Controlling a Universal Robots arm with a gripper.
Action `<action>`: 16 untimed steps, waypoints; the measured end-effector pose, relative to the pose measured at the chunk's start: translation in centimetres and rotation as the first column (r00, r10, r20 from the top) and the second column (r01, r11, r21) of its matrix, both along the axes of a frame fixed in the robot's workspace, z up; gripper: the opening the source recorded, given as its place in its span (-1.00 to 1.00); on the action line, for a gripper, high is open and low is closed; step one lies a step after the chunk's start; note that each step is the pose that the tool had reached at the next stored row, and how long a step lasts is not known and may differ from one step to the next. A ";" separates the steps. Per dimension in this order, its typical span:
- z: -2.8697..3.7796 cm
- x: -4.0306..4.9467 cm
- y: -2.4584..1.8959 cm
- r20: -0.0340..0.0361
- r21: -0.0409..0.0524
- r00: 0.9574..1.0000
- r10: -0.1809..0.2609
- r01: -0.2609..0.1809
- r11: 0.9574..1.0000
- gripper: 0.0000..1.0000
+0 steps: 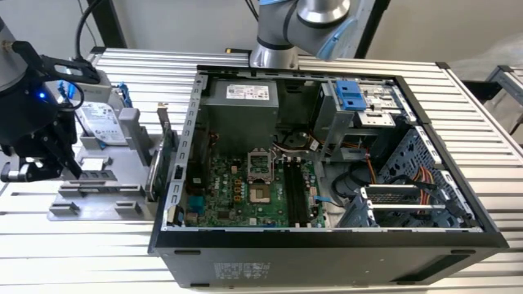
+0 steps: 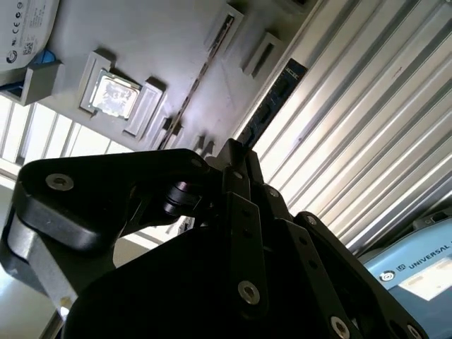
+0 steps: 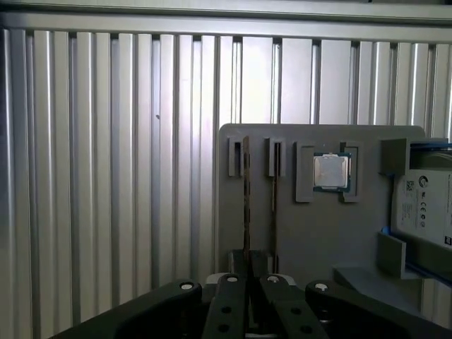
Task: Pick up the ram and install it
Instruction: 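Pick up the ram and move it above insertion slot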
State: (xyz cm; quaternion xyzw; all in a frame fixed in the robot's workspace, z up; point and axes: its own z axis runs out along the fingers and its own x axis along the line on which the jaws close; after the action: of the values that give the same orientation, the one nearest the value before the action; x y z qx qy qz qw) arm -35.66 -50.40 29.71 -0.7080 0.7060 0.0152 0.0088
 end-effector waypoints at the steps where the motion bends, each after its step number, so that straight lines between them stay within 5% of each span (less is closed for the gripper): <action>1: 0.10 0.00 0.00 0.000 0.000 1.000 0.000 0.000 1.000 -1.00; 16: 1.52 0.00 0.00 0.000 0.000 1.000 -0.001 0.001 1.000 -1.00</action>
State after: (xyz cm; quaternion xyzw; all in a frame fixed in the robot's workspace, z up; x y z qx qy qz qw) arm -35.66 -50.40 31.22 -0.7076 0.7064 0.0152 0.0088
